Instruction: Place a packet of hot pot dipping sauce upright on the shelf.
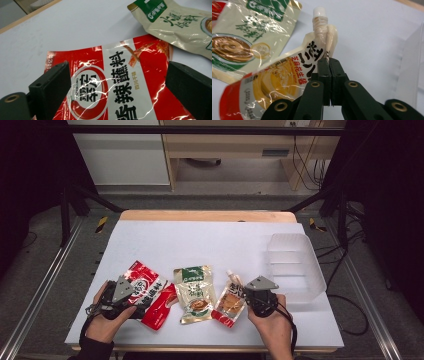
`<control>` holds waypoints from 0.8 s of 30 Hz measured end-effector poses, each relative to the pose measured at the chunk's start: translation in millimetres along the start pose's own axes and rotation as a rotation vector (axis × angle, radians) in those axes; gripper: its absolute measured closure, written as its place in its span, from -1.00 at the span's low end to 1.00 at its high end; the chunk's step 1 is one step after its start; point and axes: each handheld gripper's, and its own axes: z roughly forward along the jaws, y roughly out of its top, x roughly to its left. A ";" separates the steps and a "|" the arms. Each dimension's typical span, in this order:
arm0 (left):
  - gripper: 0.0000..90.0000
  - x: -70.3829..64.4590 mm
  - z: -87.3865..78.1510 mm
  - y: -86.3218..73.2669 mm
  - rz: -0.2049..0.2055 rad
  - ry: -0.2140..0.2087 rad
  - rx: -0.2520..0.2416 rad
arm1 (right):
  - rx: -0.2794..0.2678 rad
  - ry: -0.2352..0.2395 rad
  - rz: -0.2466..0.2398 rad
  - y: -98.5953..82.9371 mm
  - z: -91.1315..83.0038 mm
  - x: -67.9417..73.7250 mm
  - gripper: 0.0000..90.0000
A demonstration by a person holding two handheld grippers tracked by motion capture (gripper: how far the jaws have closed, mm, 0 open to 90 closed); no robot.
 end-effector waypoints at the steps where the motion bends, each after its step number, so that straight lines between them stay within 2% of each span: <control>1: -0.85 -1.0 -0.6 2.1 0.011 -0.013 0.000 | -0.007 0.012 -0.002 3.1 -0.9 -0.5 1.00; 2: -0.84 -1.0 -0.6 2.1 0.011 -0.013 0.000 | -0.007 0.012 -0.002 3.1 -0.9 -0.5 1.00; 3: -0.82 -2.8 -2.1 5.9 0.019 -0.033 -0.006 | -0.030 0.043 -0.019 13.0 -4.4 -1.6 1.00; 6: -0.80 -5.5 -4.7 14.6 0.016 -0.064 -0.028 | -0.049 0.070 -0.056 26.1 -10.3 -1.6 1.00; 8: -0.75 -8.6 -6.1 22.2 0.027 -0.081 -0.036 | -0.062 0.104 -0.068 33.8 -14.9 -2.1 1.00; 9: -0.74 -8.6 -6.1 22.2 0.027 -0.081 -0.036 | -0.062 0.104 -0.068 33.8 -14.9 -2.1 1.00; 12: -0.70 -18.4 -6.6 37.9 0.063 -0.114 -0.042 | -0.094 0.158 -0.102 49.3 -24.5 -0.5 1.00; 16: -0.65 -30.4 -4.8 61.3 0.134 -0.140 -0.038 | -0.106 0.186 -0.146 59.0 -26.7 3.5 1.00; 17: -0.64 -30.4 -4.8 61.3 0.134 -0.140 -0.038 | -0.106 0.186 -0.146 59.0 -26.7 3.5 1.00; 18: -0.63 -34.4 -3.2 73.3 0.147 -0.166 -0.052 | -0.118 0.197 -0.165 63.4 -26.1 4.1 1.00; 19: -0.61 -34.4 -3.2 73.3 0.147 -0.166 -0.052 | -0.123 0.205 -0.166 64.7 -25.6 4.1 1.00; 20: -0.59 -37.0 0.0 85.1 0.170 -0.185 -0.050 | -0.126 0.213 -0.169 66.3 -25.2 3.8 1.00; 21: -0.59 -37.0 0.0 85.1 0.170 -0.185 -0.050 | -0.126 0.213 -0.169 66.3 -25.2 3.8 1.00; 22: -0.59 -38.6 2.3 92.1 0.183 -0.194 -0.049 | -0.131 0.220 -0.171 67.8 -24.7 4.0 1.00; 24: -0.55 -40.8 8.4 105.4 0.189 -0.233 -0.053 | -0.154 0.255 -0.180 71.4 -24.7 5.6 1.00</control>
